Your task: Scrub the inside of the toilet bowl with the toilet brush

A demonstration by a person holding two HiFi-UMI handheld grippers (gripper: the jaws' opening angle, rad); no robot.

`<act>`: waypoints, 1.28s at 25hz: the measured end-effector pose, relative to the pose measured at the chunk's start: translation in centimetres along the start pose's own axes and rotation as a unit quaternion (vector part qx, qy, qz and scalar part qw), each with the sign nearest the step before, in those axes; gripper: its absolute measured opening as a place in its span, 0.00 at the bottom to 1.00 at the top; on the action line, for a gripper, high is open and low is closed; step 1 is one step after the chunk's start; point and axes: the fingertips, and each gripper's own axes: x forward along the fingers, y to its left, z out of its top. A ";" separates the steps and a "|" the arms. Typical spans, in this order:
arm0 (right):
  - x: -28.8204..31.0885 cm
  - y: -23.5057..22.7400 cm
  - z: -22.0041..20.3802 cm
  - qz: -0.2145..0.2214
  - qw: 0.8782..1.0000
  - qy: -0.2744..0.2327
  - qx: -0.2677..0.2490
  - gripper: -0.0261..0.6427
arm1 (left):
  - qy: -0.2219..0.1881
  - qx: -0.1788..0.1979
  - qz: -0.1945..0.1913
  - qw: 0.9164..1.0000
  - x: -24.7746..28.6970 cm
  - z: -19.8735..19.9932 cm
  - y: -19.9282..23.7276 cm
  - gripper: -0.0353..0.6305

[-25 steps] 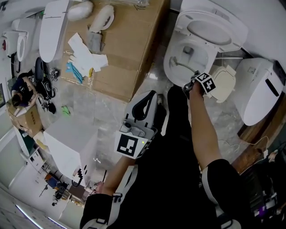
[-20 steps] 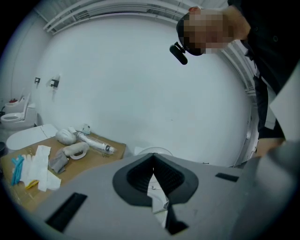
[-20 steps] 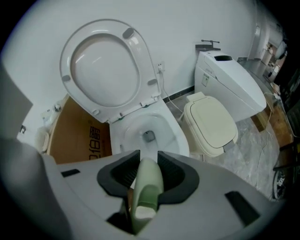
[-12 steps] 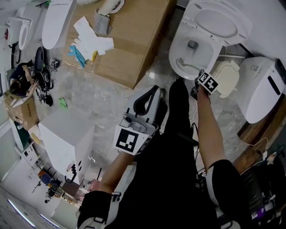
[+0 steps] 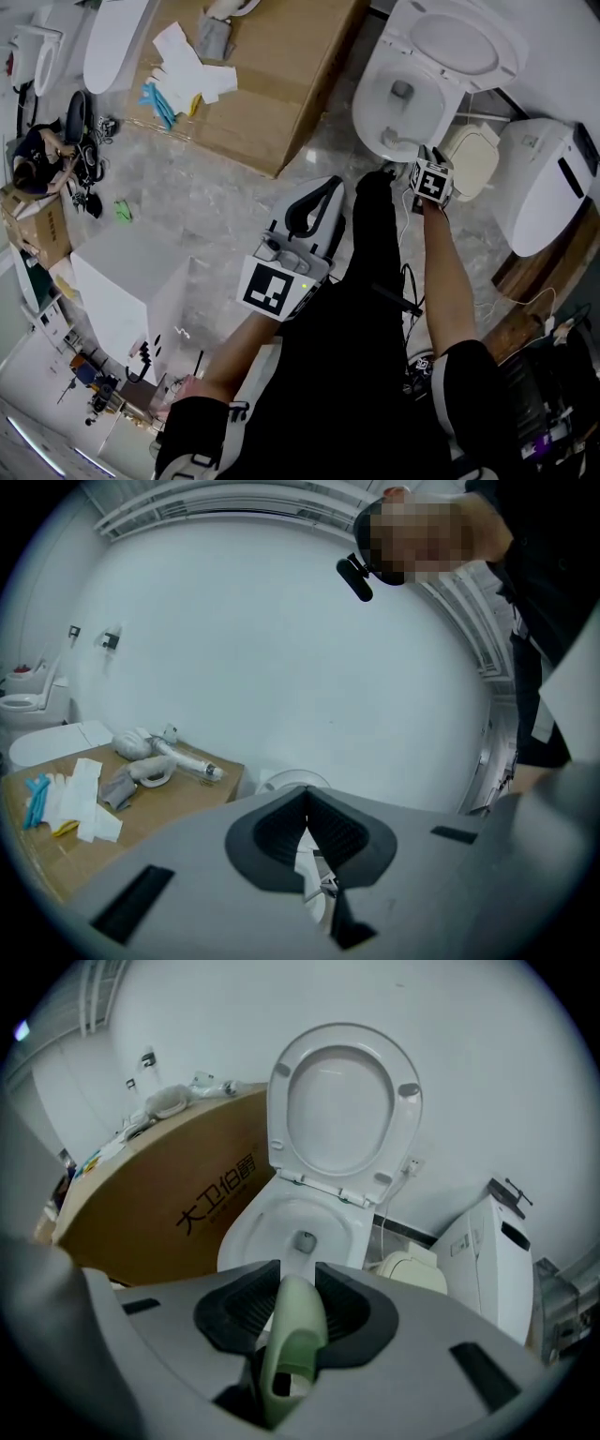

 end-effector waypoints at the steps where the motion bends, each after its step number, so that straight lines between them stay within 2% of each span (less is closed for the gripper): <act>1: 0.0 0.0 0.0 0.002 1.000 -0.001 -0.017 0.23 | 0.003 0.002 0.001 1.000 0.2 -0.2 0.0 0.07; 6: 0.3 0.0 0.3 0.017 0.994 -0.004 -0.104 0.23 | 0.002 -0.002 0.005 1.000 2.0 -0.3 -0.3 0.07; 12: 0.4 -0.7 0.5 0.034 0.983 -0.003 -0.182 0.23 | 0.014 -0.004 -0.003 1.000 5.0 -1.0 -1.7 0.07; 17: 0.5 -1.4 1.1 0.051 0.964 -0.006 -0.259 0.23 | 0.022 -0.012 -0.005 1.000 8.0 -0.7 -2.9 0.07; 21: 0.7 -2.2 1.6 0.063 0.952 -0.007 -0.300 0.23 | 0.025 -0.018 0.003 1.000 9.9 -0.5 -3.3 0.06; 32: 1.5 -4.3 2.7 0.103 0.907 -0.020 -0.409 0.23 | 0.010 -0.011 0.039 0.999 14.3 -0.2 -5.0 0.07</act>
